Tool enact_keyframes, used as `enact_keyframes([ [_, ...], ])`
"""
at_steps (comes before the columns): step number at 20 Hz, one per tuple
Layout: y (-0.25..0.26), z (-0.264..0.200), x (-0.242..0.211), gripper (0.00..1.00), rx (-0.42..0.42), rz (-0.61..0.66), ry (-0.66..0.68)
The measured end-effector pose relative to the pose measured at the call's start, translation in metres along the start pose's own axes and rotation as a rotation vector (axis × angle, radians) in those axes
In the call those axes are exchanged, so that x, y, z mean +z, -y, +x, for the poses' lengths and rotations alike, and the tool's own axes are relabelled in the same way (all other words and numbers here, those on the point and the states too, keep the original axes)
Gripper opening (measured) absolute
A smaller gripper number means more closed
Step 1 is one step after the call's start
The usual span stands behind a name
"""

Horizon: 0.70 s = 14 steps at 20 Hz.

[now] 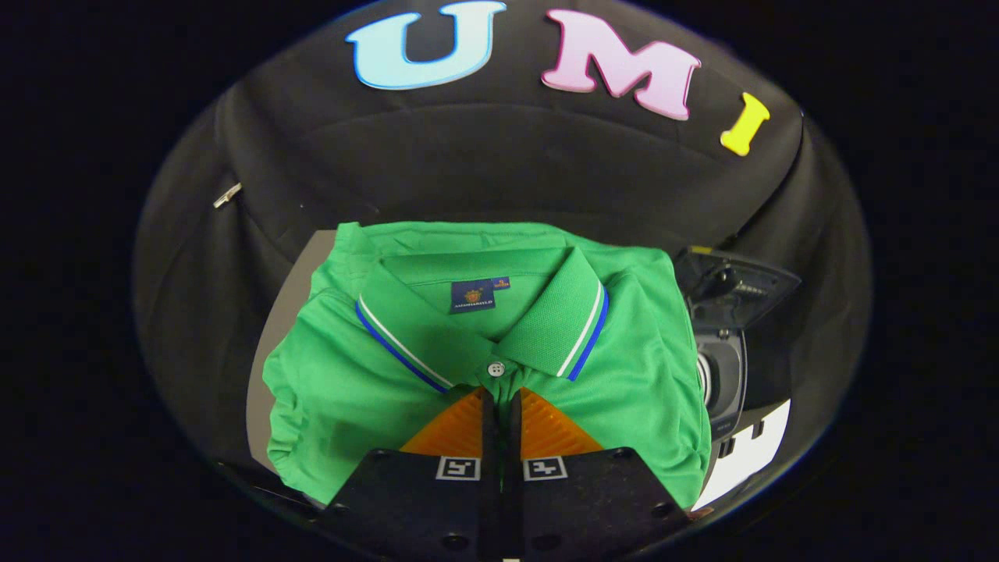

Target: Put the clothes into the washing machine and then close the washing machine lid.

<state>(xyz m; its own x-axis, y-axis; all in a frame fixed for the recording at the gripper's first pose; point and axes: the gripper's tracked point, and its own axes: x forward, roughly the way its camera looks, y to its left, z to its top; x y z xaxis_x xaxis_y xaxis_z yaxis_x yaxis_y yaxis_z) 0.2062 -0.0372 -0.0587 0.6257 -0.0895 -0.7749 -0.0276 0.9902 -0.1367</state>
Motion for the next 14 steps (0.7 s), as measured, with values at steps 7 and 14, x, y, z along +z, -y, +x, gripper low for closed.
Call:
enact_keyframes([
  [7, 0.002, -0.035, 0.028, 0.05, 0.055, 0.058, 0.333],
  [14, 0.007, -0.095, 0.069, 0.05, 0.081, 0.049, 0.540],
])
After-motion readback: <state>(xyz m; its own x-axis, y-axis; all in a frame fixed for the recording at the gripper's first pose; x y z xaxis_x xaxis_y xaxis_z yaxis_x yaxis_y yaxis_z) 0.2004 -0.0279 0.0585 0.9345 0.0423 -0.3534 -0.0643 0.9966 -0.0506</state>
